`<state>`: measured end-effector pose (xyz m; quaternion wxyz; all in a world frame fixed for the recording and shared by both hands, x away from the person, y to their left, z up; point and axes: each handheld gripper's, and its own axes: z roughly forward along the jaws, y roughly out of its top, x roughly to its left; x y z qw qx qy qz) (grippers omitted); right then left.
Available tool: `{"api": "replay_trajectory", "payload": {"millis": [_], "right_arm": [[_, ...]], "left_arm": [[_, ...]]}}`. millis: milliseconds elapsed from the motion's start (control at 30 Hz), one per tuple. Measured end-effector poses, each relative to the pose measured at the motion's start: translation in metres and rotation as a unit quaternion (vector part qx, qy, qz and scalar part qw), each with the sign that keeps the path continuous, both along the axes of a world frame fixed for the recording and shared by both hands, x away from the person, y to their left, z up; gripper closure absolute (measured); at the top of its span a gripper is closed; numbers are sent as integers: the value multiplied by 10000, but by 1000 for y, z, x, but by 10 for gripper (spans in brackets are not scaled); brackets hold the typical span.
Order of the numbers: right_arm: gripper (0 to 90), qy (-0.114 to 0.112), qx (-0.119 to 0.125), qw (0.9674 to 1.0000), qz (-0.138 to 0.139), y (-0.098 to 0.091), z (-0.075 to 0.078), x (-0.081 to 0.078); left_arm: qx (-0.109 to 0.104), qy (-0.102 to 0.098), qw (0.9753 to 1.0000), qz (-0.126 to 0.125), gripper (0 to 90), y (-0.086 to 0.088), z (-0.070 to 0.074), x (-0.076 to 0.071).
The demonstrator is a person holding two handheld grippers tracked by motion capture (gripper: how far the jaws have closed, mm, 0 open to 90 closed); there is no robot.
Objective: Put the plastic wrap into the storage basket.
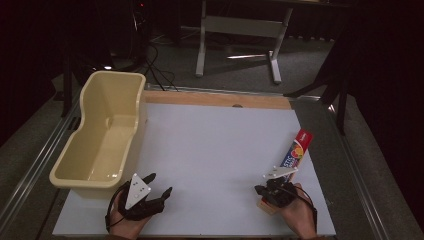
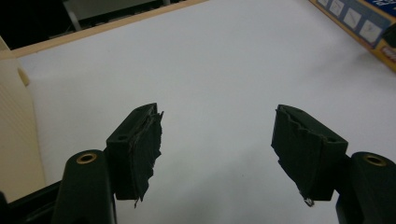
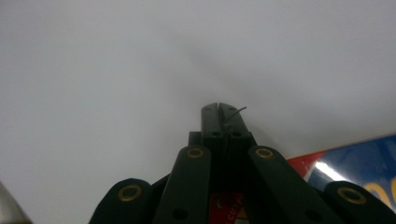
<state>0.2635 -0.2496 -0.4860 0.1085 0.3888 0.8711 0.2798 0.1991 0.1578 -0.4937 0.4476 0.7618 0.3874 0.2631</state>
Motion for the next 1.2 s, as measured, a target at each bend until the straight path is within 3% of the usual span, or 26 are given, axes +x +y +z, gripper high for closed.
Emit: {"api": "replay_trajectory", "payload": {"millis": [133, 200, 233, 267, 300, 367, 467, 633, 667, 700, 733, 800, 867, 967, 1000, 1067, 1133, 1200], "right_arm": [[900, 87, -30, 9999, -146, -19, 1, -8], [883, -43, -226, 9992, -323, -29, 2, -9], [797, -69, -173, 9989, -433, -35, 2, -8], [693, -68, 73, 9984, -550, -41, 4, -7], [601, -164, 371, 9966, -711, -48, 7, -4], [505, -505, 483, 9939, -853, -54, 13, -1], [430, -877, 624, 9841, -1415, -67, 21, 12], [267, -975, 593, 9640, -2402, -87, 22, 44], [225, -874, 558, 9593, -2626, -90, 18, 52], [187, -824, 538, 9570, -2729, -91, 16, 56], [187, -824, 538, 9570, -2729, -91, 16, 56], [103, -569, 338, 9485, -3099, -91, 5, 69], [97, -371, 266, 9448, -3244, -89, 0, 74], [105, -57, 160, 9411, -3377, -87, -8, 81], [113, 41, 152, 9413, -3371, -87, -10, 83], [162, 221, 75, 9380, -3457, -88, -15, 87], [173, 403, 43, 9381, -3440, -89, -18, 91], [186, 453, -135, 9400, -3379, -87, -17, 93]], "left_arm": [[-1, 25, 10000, -6, 325, -1, -1, 1], [29, 39, 10000, -12, 325, -1, -2, 1], [32, 60, 10000, -12, 325, -2, -2, 2], [58, 75, 10000, -15, 326, -2, -3, 2], [48, 85, 10000, -3, 326, -3, -3, 3], [63, 95, 9999, -11, 326, -3, -3, 4], [83, 102, 9999, -8, 326, -3, -4, 4], [74, 124, 9999, 67, 326, -2, -4, 4], [74, 114, 9999, 78, 326, -2, -4, 4], [72, 108, 9999, 91, 328, -2, -4, 4], [72, 108, 9999, 91, 329, -2, -4, 4], [75, 111, 9999, 101, 329, -2, -4, 5], [79, 111, 9999, 102, 329, -2, -4, 5], [73, 124, 9998, 108, 329, -2, -4, 5], [72, 125, 9998, 105, 329, -2, -4, 5], [73, 123, 9998, 102, 331, -2, -4, 5], [64, 124, 9998, 107, 331, -2, -4, 5], [62, 130, 9998, 107, 331, -2, -4, 6]]}}
